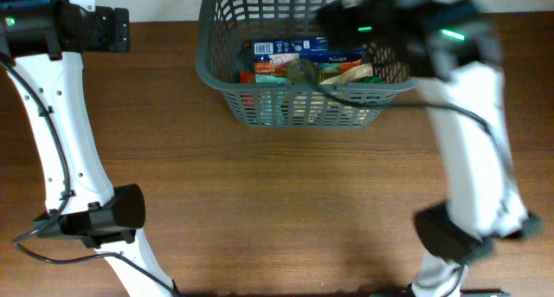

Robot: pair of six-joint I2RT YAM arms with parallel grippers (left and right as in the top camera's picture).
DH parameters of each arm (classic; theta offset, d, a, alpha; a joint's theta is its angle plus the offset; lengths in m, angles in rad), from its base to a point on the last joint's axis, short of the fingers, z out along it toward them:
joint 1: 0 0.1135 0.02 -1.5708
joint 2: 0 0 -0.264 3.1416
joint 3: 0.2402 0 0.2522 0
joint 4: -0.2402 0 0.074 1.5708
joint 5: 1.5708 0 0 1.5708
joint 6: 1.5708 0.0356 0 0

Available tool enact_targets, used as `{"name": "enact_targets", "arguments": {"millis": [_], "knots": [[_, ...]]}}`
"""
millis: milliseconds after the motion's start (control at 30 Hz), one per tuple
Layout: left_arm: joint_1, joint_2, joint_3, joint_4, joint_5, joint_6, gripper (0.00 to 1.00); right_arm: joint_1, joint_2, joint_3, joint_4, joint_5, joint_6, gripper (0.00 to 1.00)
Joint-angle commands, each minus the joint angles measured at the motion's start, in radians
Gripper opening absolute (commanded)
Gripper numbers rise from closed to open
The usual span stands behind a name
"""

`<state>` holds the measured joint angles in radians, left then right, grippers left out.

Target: Pack container

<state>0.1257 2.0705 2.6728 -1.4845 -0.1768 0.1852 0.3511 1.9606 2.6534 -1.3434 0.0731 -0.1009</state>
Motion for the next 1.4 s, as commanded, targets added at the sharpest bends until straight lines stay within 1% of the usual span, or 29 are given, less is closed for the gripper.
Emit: {"name": "enact_targets", "arguments": {"millis": [0,100,133,167,300,400,667,833,900,1000,1033,1100,1133,1233,1267,1333,1367], "knots": [[0.002,-0.011,-0.004,-0.002,-0.003,-0.015,0.99,-0.104,-0.093,0.012,-0.047,0.158,0.103,0.93],[0.002,-0.011,-0.004,-0.002,-0.003,-0.015,0.99,-0.217,-0.130,0.012,-0.110,0.164,0.142,0.95],[0.002,-0.011,-0.004,-0.002,-0.003,-0.015,0.99,-0.295,-0.138,0.012,-0.150,0.163,0.179,0.98],[0.002,-0.011,-0.004,-0.002,-0.003,-0.015,0.99,-0.334,-0.139,0.012,-0.170,0.163,0.213,0.99],[0.002,-0.011,-0.004,-0.002,-0.003,-0.015,0.99,-0.438,-0.137,0.011,-0.222,0.094,0.323,0.99],[0.002,-0.011,-0.004,-0.002,-0.003,-0.015,0.99,-0.464,-0.135,0.011,-0.225,0.056,0.323,0.99],[0.002,-0.011,-0.004,-0.002,-0.003,-0.015,0.99,-0.464,-0.135,0.011,-0.238,0.058,0.319,0.99],[0.002,-0.011,-0.004,-0.002,-0.003,-0.015,0.99,-0.478,-0.140,0.011,-0.286,0.189,0.316,0.99],[0.002,-0.011,-0.004,-0.002,-0.003,-0.015,0.99,-0.483,-0.175,0.011,-0.253,0.192,0.318,0.99],[0.002,-0.011,-0.004,-0.002,-0.003,-0.015,0.99,-0.483,-0.256,-0.008,-0.129,0.150,0.324,0.99],[0.002,-0.011,-0.004,-0.002,-0.003,-0.015,0.99,-0.481,-0.325,-0.040,-0.037,0.103,0.324,0.99],[0.002,-0.011,-0.004,-0.002,-0.003,-0.015,0.99,-0.481,-0.410,-0.087,0.027,0.056,0.324,0.99],[0.002,-0.011,-0.004,-0.002,-0.003,-0.015,0.99,-0.481,-0.448,-0.114,0.043,0.040,0.324,0.99],[0.002,-0.011,-0.004,-0.002,-0.003,-0.015,0.99,-0.481,-0.623,-0.282,0.079,-0.011,0.323,0.99],[0.002,-0.011,-0.004,-0.002,-0.003,-0.015,0.99,-0.481,-0.733,-0.414,0.117,-0.018,0.324,0.99],[0.002,-0.011,-0.004,-0.002,-0.003,-0.015,0.99,-0.481,-0.873,-0.595,0.182,-0.018,0.324,0.99],[0.002,-0.011,-0.004,-0.002,-0.003,-0.015,0.99,-0.481,-0.980,-0.741,0.238,-0.018,0.324,0.99]]}}
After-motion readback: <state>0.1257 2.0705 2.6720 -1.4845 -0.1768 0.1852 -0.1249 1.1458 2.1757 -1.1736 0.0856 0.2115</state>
